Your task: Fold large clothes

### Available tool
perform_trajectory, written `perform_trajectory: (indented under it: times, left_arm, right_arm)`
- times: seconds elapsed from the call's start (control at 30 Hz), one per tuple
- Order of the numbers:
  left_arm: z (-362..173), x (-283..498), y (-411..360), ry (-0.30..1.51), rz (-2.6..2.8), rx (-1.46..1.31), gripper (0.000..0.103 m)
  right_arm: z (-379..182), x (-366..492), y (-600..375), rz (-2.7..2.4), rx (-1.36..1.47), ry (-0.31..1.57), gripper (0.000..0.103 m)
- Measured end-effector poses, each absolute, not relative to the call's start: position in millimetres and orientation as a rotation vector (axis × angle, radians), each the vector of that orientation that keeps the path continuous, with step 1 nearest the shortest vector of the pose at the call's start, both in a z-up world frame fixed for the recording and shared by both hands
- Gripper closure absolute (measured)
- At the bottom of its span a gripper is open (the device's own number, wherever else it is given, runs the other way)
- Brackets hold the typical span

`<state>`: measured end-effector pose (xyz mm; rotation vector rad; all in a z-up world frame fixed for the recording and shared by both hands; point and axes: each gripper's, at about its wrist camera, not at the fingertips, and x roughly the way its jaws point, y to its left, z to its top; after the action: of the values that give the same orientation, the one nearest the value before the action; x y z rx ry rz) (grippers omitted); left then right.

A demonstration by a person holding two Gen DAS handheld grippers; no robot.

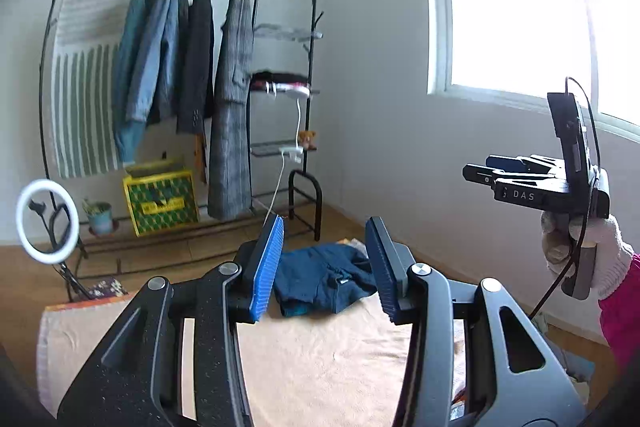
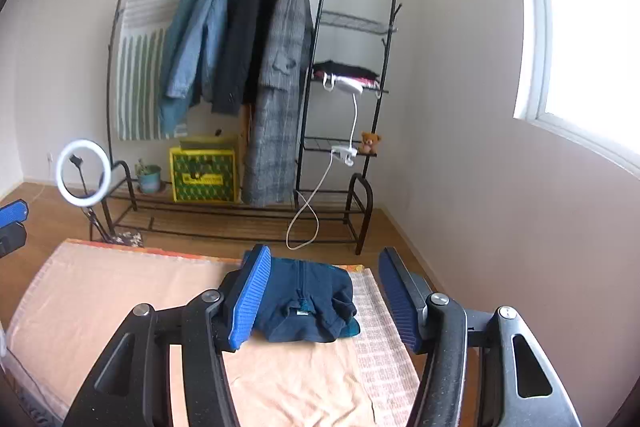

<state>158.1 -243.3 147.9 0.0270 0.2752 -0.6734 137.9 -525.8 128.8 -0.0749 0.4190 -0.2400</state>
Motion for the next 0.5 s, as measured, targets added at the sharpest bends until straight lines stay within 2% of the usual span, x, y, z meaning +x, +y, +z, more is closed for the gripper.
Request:
perform_trajectory:
  times: [0.27, 0.5]
  left_arm:
    - [186.9, 94.5, -211.5, 0.208, -0.682, 0.033, 0.058]
    - [169.9, 72.7, -194.7, 0.235, -0.683, 0.045, 0.058]
  right_arm:
    - [162.8, 69.1, -492.1, -0.237, -0.078, 0.356, 0.044]
    - [156.4, 41.8, -467.9, -0.234, -0.049, 0.362, 0.043]
